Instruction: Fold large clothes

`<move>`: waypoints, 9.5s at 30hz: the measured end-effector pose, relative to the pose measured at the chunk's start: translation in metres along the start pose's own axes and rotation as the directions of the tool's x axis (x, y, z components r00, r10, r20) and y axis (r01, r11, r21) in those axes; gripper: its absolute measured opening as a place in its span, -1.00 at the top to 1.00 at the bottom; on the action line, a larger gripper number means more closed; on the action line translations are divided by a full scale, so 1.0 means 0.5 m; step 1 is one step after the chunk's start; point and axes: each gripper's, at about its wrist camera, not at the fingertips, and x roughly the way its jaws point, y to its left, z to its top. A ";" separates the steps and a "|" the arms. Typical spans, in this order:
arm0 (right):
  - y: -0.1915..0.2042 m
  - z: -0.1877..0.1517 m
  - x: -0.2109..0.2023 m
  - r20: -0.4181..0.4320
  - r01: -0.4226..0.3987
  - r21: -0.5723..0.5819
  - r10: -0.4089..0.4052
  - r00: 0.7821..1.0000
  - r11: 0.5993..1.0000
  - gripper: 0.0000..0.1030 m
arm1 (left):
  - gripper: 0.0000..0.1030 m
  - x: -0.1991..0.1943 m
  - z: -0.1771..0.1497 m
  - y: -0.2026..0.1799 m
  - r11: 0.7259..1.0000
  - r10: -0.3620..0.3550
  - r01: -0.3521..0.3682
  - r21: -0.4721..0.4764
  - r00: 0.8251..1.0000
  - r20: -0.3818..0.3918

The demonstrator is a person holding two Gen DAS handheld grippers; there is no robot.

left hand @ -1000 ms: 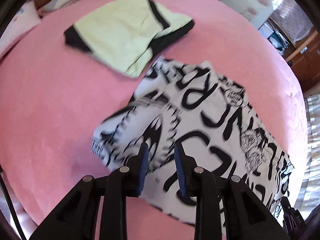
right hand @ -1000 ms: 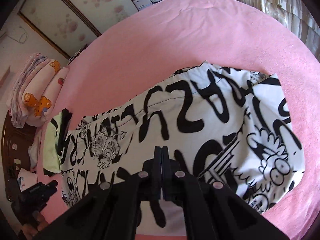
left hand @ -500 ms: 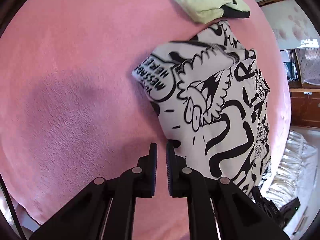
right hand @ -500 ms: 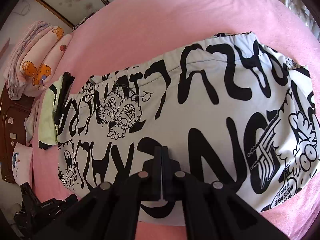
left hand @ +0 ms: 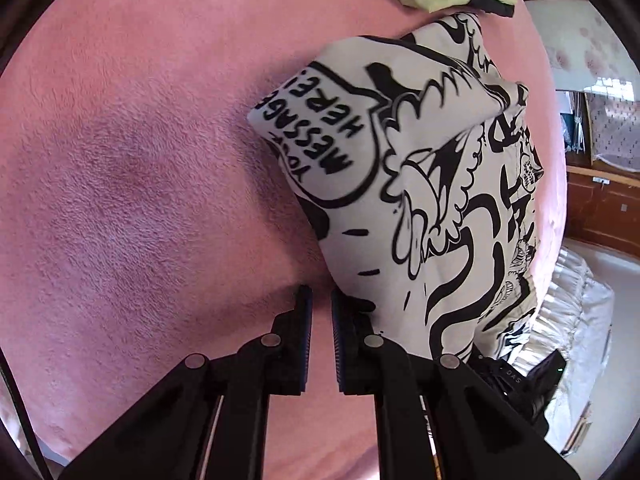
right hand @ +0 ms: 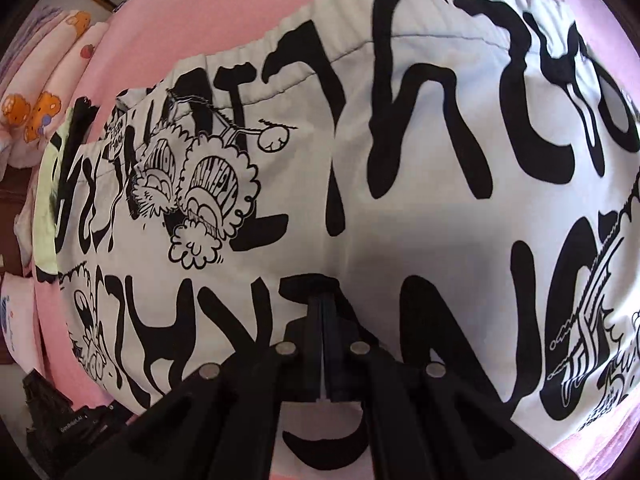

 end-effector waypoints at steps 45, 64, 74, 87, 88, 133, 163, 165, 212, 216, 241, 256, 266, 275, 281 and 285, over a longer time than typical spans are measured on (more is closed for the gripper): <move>-0.060 -0.013 0.014 0.042 -0.136 0.166 0.131 0.991 0.977 1.00 | -0.47 -0.036 0.154 0.075 0.919 -0.393 0.394 0.017 0.918 -0.054; -0.040 -0.027 0.014 0.090 -0.110 0.190 0.094 0.991 0.976 1.00 | 0.20 0.022 0.190 -0.010 0.948 -0.307 0.310 -0.069 0.950 0.050; 0.021 -0.015 0.017 0.074 -0.003 0.024 0.001 0.997 1.000 1.00 | 0.68 -0.074 0.140 -0.095 0.948 -0.317 0.311 0.066 0.937 0.145; 0.057 -0.046 0.003 0.136 -0.013 -0.100 0.027 0.990 0.995 1.00 | 0.69 -0.163 -0.061 -0.364 0.762 -0.509 0.384 0.522 0.853 0.115; 0.052 -0.044 0.000 0.132 -0.037 -0.106 0.051 0.990 0.994 1.00 | 0.69 -0.162 -0.078 -0.380 0.750 -0.514 0.384 0.539 0.851 0.108; -0.625 0.011 -0.259 0.149 -0.484 0.104 0.468 0.871 0.869 1.00 | 0.06 0.318 -0.753 -0.644 0.114 -0.026 -0.345 0.932 0.937 0.350; -0.509 -0.082 -0.291 0.026 -0.372 0.114 0.372 0.928 0.921 -0.13 | -0.74 0.033 -0.541 -0.585 0.428 0.180 -0.401 0.810 0.916 0.359; -0.492 -0.084 -0.286 0.010 -0.322 0.111 0.323 0.946 0.940 -0.14 | -0.77 0.037 -0.517 -0.569 0.439 0.215 -0.406 0.802 0.914 0.345; -0.506 -0.209 -0.262 0.180 -0.106 0.170 0.075 0.981 0.980 0.59 | 0.21 0.083 -0.351 -0.533 0.490 0.301 -0.423 0.762 0.903 0.308; -0.467 -0.205 -0.339 0.283 0.098 0.064 -0.112 0.952 0.993 0.59 | 0.26 0.064 -0.371 -0.575 0.468 0.265 -0.375 0.800 0.923 0.278; -0.372 -0.053 -0.198 0.316 0.029 -0.157 0.023 0.948 0.987 1.00 | 0.43 0.208 -0.300 -0.649 0.413 0.266 -0.488 0.769 0.872 0.411; -0.255 0.088 -0.279 0.436 -0.114 -0.333 0.260 0.862 0.936 1.00 | 0.43 0.199 -0.221 -0.794 0.478 0.078 -0.233 0.847 0.972 0.223; -0.194 0.202 -0.143 0.397 -0.134 -0.355 0.279 0.874 0.925 1.00 | 0.48 0.303 -0.186 -0.821 0.483 0.115 -0.240 0.842 0.971 0.211; -0.306 0.190 -0.134 0.467 -0.157 -0.135 0.202 0.861 0.978 1.00 | 0.55 0.291 -0.161 -0.800 0.525 0.094 -0.281 0.803 0.957 0.274; -0.329 0.179 -0.152 0.465 -0.132 -0.109 0.167 0.869 0.985 1.00 | 0.56 0.265 -0.146 -0.778 0.535 0.171 -0.385 0.752 0.921 0.349; -0.353 0.156 -0.174 0.486 -0.030 -0.030 0.041 0.873 0.999 1.00 | 0.55 0.253 -0.141 -0.760 0.535 0.179 -0.409 0.740 0.910 0.374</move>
